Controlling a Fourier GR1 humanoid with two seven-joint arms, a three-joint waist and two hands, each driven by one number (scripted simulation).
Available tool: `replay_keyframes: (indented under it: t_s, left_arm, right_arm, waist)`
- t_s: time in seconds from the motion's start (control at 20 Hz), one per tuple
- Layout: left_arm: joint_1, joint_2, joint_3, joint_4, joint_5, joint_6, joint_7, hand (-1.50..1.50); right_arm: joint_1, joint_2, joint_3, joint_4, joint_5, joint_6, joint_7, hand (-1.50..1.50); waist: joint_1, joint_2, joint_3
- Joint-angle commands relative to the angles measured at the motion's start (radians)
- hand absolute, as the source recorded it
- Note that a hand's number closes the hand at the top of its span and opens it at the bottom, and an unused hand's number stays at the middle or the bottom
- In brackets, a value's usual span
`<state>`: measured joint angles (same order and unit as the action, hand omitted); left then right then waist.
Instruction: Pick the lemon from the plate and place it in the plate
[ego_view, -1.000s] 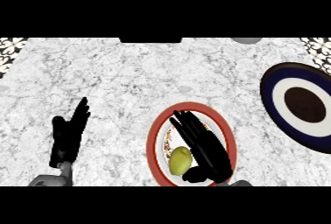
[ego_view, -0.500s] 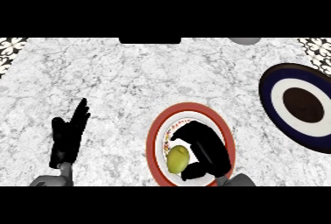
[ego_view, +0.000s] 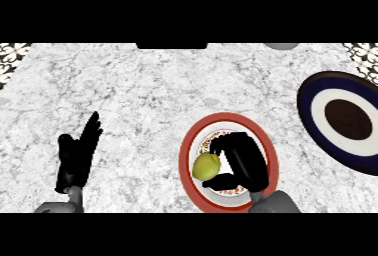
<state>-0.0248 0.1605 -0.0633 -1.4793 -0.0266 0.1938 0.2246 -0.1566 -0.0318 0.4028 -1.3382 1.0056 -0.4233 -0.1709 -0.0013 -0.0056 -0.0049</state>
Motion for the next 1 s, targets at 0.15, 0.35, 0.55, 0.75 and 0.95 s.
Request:
replay_keyframes:
  t_s: [0.15,0.35,0.55,0.75,0.95]
  left_arm:
    - [0.001,-0.001,-0.002,0.017,-0.003,-0.006,-0.010,0.00]
    - [-0.007,0.002,0.009,0.009,-0.012,0.003,0.018,0.00]
    - [0.002,0.016,0.032,0.010,0.015,-0.040,0.001,0.00]
    - [-0.012,0.013,0.040,0.053,0.009,-0.033,-0.035,0.00]
    - [-0.007,-0.023,-0.001,-0.008,-0.029,0.001,0.026,0.00]
  right_arm:
    - [-0.146,-0.143,-0.260,0.161,0.092,0.189,0.352,1.50]
    - [-0.168,-0.201,-0.264,0.029,0.161,0.246,0.447,1.50]
    - [-0.192,-0.177,-0.283,-0.090,0.171,0.240,0.484,1.50]
    - [-0.226,-0.206,-0.352,-0.174,0.254,0.130,0.567,1.50]
    - [-0.209,-0.213,-0.387,-0.331,0.258,0.250,0.655,1.50]
  waist:
    - [0.007,0.015,0.000]
    - [-0.005,0.002,0.004]
    - [0.000,0.004,0.005]
    - [-0.003,0.005,0.004]
    - [-0.001,0.004,0.005]
